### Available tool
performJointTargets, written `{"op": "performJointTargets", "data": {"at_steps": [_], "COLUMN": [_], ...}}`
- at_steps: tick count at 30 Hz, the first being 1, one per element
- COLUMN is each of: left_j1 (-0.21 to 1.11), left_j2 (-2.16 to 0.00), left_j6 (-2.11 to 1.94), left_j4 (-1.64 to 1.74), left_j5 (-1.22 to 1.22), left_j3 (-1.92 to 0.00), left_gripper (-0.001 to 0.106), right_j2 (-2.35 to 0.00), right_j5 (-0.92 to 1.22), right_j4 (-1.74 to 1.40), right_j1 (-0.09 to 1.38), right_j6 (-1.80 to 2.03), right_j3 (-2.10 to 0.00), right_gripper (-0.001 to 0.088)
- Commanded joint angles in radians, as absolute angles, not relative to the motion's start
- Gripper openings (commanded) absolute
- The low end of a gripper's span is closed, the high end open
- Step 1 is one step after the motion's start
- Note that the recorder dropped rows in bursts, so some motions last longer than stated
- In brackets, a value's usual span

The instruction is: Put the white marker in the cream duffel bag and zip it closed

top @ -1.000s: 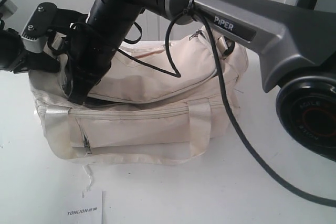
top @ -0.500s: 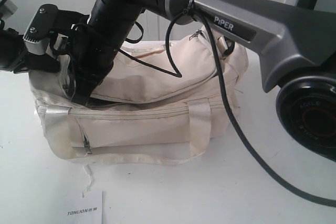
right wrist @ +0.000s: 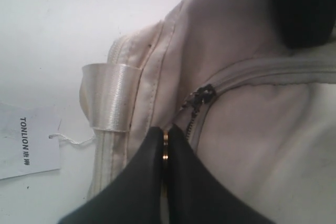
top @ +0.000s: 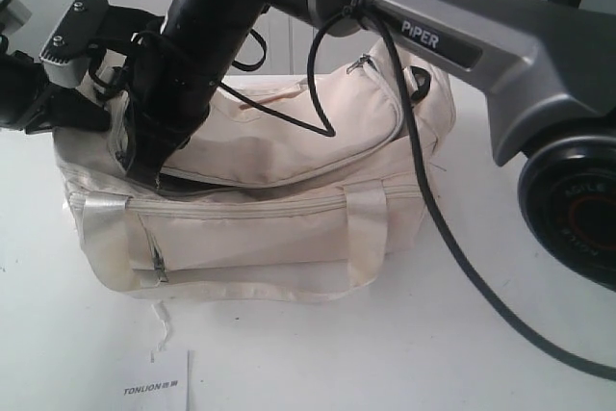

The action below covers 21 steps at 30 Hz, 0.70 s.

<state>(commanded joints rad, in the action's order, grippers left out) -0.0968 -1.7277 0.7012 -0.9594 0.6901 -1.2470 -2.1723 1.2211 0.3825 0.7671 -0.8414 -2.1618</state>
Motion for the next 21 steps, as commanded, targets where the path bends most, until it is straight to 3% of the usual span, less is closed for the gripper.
{"op": "performJointTargets", "data": {"at_steps": [21], "left_j1": [-0.097], "left_j2": [-1.728], "left_j6": [0.701], "left_j4": [-0.961], "left_j5": [0.682], "left_j3": [-1.247], "left_gripper": [0.001], "right_j2": [-2.17], "right_j5": [1.221], "right_j4": [0.337], "right_j1": [0.767], "right_j6": [-0.744], "right_j3": [-2.156], "right_gripper": [0.0]}}
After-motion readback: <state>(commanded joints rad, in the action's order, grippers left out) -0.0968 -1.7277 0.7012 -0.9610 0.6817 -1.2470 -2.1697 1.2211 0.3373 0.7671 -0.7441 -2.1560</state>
